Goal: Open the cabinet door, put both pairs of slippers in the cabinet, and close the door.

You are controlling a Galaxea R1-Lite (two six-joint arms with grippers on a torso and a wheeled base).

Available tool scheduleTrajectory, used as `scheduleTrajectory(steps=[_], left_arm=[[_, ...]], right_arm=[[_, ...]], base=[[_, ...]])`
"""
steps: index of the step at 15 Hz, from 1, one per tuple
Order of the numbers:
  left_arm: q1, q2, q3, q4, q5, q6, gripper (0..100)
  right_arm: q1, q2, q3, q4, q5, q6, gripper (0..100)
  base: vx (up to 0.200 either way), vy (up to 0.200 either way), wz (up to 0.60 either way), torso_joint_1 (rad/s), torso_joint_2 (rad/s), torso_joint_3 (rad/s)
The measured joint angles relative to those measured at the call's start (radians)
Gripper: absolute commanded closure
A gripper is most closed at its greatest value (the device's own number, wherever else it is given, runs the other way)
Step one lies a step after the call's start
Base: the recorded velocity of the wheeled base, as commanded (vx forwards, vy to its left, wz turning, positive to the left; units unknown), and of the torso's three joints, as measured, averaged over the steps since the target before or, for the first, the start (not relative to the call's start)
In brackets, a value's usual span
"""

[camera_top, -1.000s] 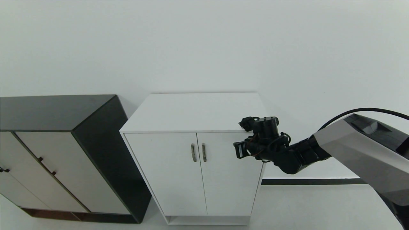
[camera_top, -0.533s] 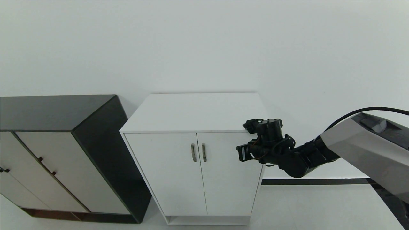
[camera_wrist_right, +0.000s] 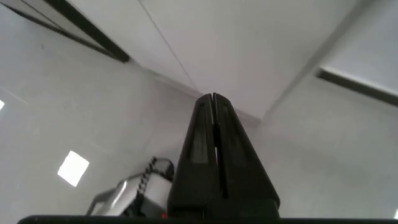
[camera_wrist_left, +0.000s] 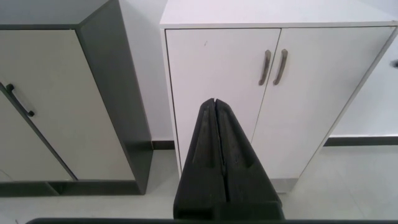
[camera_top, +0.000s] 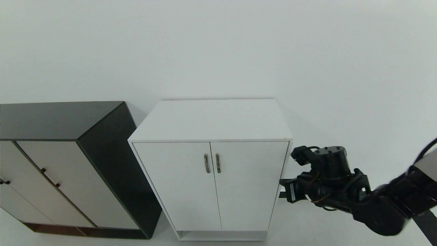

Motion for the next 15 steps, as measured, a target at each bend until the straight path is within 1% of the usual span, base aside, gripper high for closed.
scheduleTrajectory(steps=[4, 6, 8, 9, 10, 13, 15], left_arm=[[0.000, 0.000, 0.000, 0.000, 0.001, -0.003, 100], [0.000, 0.000, 0.000, 0.000, 0.001, -0.006, 100], [0.000, 0.000, 0.000, 0.000, 0.001, -0.005, 100], [0.000, 0.000, 0.000, 0.000, 0.002, -0.005, 100], [0.000, 0.000, 0.000, 0.000, 0.001, -0.005, 100], [0.000, 0.000, 0.000, 0.000, 0.001, -0.006, 100], [0.000, 0.000, 0.000, 0.000, 0.000, -0.005, 100]], right_arm=[[-0.018, -0.214, 0.349, -0.042, -0.095, -0.004, 100], [-0.034, -0.298, 0.485, -0.043, -0.142, -0.023, 100], [-0.049, -0.366, 0.605, -0.043, -0.167, -0.060, 100], [-0.052, -0.396, 0.642, -0.026, -0.171, -0.067, 100], [-0.057, -0.432, 0.663, 0.030, -0.173, -0.071, 100], [-0.064, -0.558, 0.678, 0.229, -0.166, -0.120, 100], [-0.066, -0.647, 0.680, 0.351, -0.131, -0.145, 100]], base=[[0.000, 0.000, 0.00, 0.000, 0.00, 0.000], [0.000, 0.000, 0.00, 0.000, 0.00, 0.000], [0.000, 0.000, 0.00, 0.000, 0.00, 0.000], [0.000, 0.000, 0.00, 0.000, 0.00, 0.000], [0.000, 0.000, 0.00, 0.000, 0.00, 0.000], [0.000, 0.000, 0.00, 0.000, 0.00, 0.000], [0.000, 0.000, 0.00, 0.000, 0.00, 0.000]])
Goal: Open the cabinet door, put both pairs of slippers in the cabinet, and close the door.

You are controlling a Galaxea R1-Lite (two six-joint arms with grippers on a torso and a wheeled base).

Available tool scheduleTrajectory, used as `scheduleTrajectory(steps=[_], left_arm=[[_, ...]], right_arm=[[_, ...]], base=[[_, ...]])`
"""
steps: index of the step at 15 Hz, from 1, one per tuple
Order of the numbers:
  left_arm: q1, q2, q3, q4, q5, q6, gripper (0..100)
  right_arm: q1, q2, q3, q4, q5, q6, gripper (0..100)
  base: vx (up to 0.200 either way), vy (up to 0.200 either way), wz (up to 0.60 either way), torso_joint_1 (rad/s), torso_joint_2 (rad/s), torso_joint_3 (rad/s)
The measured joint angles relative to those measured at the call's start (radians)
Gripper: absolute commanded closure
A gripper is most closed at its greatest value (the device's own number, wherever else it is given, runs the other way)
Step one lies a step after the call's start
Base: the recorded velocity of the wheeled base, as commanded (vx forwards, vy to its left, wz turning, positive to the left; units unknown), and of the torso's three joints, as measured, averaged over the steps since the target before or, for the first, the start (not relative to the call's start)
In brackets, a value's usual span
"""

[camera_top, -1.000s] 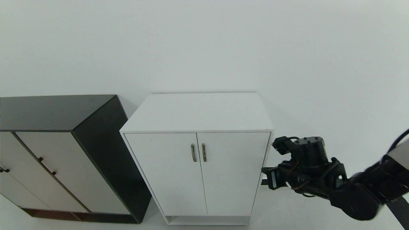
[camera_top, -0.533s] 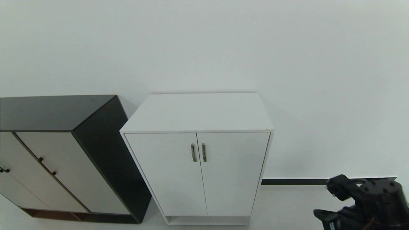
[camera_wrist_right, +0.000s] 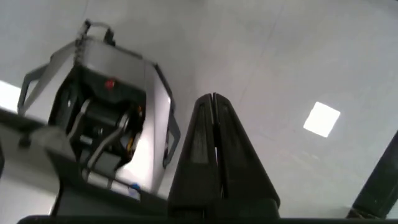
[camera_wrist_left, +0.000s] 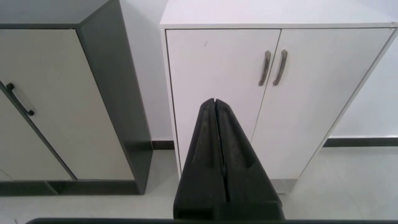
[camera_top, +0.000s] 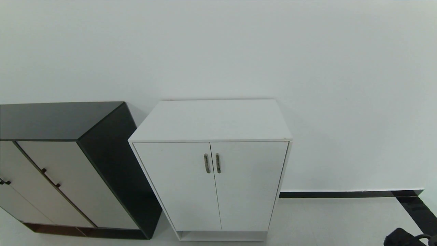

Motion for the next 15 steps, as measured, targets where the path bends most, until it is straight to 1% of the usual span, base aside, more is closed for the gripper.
scheduleTrajectory(steps=[3, 4, 5, 8, 12, 15], left_arm=[[0.000, 0.000, 0.000, 0.000, 0.000, 0.000, 100], [0.000, 0.000, 0.000, 0.000, 0.000, 0.000, 100], [0.000, 0.000, 0.000, 0.000, 0.000, 0.000, 100], [0.000, 0.000, 0.000, 0.000, 0.000, 0.000, 100], [0.000, 0.000, 0.000, 0.000, 0.000, 0.000, 100], [0.000, 0.000, 0.000, 0.000, 0.000, 0.000, 100]], right_arm=[[-0.001, -0.126, 0.001, 0.179, 0.119, -0.047, 100], [-0.001, -0.154, 0.001, 0.197, 0.146, -0.062, 100], [-0.001, -0.177, 0.001, 0.228, 0.200, -0.078, 100], [0.000, -0.215, 0.001, 0.270, 0.272, -0.084, 100], [0.000, -0.244, 0.001, 0.341, 0.284, -0.084, 100], [-0.004, -0.258, 0.001, 0.346, 0.283, -0.082, 100]], base=[[0.000, 0.000, 0.00, 0.000, 0.00, 0.000], [0.000, 0.000, 0.00, 0.000, 0.00, 0.000], [0.000, 0.000, 0.00, 0.000, 0.00, 0.000], [0.000, 0.000, 0.00, 0.000, 0.00, 0.000], [0.000, 0.000, 0.00, 0.000, 0.00, 0.000], [0.000, 0.000, 0.00, 0.000, 0.00, 0.000]])
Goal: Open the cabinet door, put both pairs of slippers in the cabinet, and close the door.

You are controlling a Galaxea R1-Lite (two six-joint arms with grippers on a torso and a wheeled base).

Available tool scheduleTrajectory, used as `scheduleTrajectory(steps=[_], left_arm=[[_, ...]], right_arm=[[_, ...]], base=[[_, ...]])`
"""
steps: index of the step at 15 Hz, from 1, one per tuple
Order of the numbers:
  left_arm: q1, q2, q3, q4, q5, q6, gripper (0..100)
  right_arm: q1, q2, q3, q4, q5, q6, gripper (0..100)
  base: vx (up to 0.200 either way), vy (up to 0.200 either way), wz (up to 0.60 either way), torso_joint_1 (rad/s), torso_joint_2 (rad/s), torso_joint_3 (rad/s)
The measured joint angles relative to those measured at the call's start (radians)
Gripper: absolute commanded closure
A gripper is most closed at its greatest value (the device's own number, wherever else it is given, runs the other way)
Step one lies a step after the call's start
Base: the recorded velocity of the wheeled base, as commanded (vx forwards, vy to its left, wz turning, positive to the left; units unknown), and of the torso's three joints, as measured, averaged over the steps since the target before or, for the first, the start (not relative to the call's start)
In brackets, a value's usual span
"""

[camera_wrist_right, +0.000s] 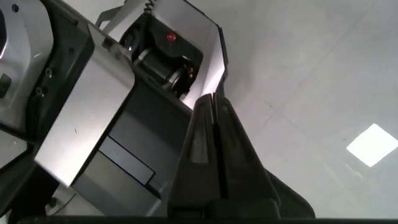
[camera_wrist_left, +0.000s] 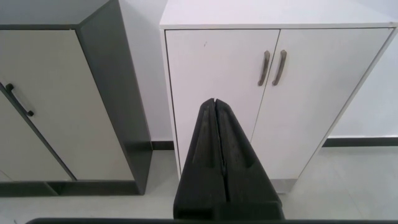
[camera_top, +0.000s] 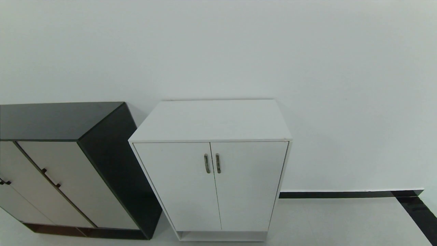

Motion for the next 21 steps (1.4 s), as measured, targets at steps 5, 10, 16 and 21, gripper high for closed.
scheduleTrajectory(steps=[5, 10, 16, 21], left_arm=[[0.000, 0.000, 0.000, 0.000, 0.001, -0.002, 100], [0.000, 0.000, 0.000, 0.000, 0.001, -0.002, 100], [0.000, 0.000, 0.000, 0.000, 0.001, -0.002, 100], [0.000, 0.000, 0.000, 0.000, 0.001, -0.002, 100]], right_arm=[[-0.063, 0.048, 0.000, 0.005, -0.070, 0.000, 100], [-0.072, -0.006, -0.001, 0.038, -0.146, 0.078, 100], [-0.177, -0.202, 0.000, 0.044, -0.148, 0.081, 100], [-0.319, -0.394, 0.000, 0.048, -0.149, 0.081, 100]], base=[[0.000, 0.000, 0.00, 0.000, 0.00, 0.000], [0.000, 0.000, 0.00, 0.000, 0.00, 0.000], [0.000, 0.000, 0.00, 0.000, 0.00, 0.000], [0.000, 0.000, 0.00, 0.000, 0.00, 0.000]])
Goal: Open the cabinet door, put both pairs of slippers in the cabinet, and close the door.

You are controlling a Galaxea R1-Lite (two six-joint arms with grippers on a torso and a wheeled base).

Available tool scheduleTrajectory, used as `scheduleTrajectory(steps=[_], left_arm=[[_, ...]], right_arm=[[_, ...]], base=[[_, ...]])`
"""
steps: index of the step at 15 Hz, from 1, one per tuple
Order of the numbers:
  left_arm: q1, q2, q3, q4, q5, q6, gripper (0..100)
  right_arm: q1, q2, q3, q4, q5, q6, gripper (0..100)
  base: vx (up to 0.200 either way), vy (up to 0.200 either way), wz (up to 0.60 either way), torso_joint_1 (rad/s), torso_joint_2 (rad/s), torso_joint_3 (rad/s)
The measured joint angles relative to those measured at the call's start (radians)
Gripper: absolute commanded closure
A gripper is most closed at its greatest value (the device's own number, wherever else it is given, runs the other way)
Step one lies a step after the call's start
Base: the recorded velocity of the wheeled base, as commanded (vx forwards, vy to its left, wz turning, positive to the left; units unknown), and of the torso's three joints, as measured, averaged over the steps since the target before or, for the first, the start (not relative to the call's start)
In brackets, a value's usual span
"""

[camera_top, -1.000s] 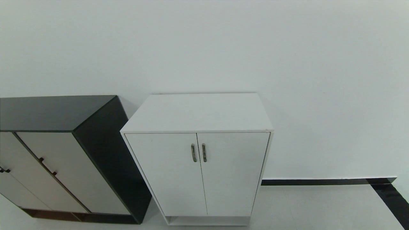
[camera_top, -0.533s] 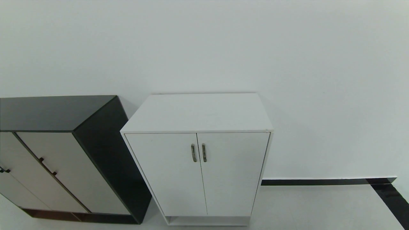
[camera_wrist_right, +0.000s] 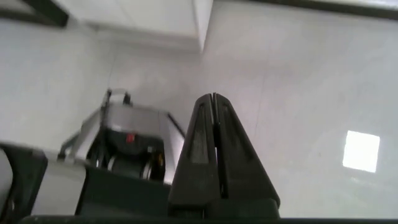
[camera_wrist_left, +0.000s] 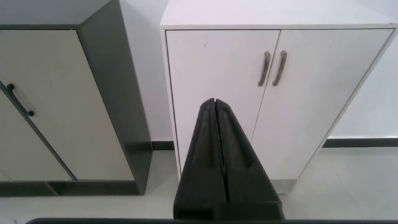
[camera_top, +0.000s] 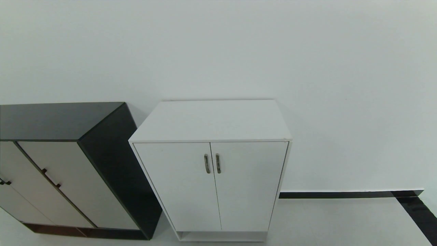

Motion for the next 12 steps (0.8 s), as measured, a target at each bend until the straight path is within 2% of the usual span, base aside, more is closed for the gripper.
scheduleTrajectory(steps=[6, 12], left_arm=[[0.000, 0.000, 0.000, 0.000, 0.001, 0.000, 100], [0.000, 0.000, 0.000, 0.000, 0.001, 0.000, 100]], right_arm=[[-0.089, -0.271, 0.000, -0.003, -0.003, 0.001, 100], [-0.169, -0.412, 0.000, -0.005, -0.003, 0.001, 100]], base=[[0.000, 0.000, 0.00, 0.000, 0.00, 0.000], [0.000, 0.000, 0.00, 0.000, 0.00, 0.000]])
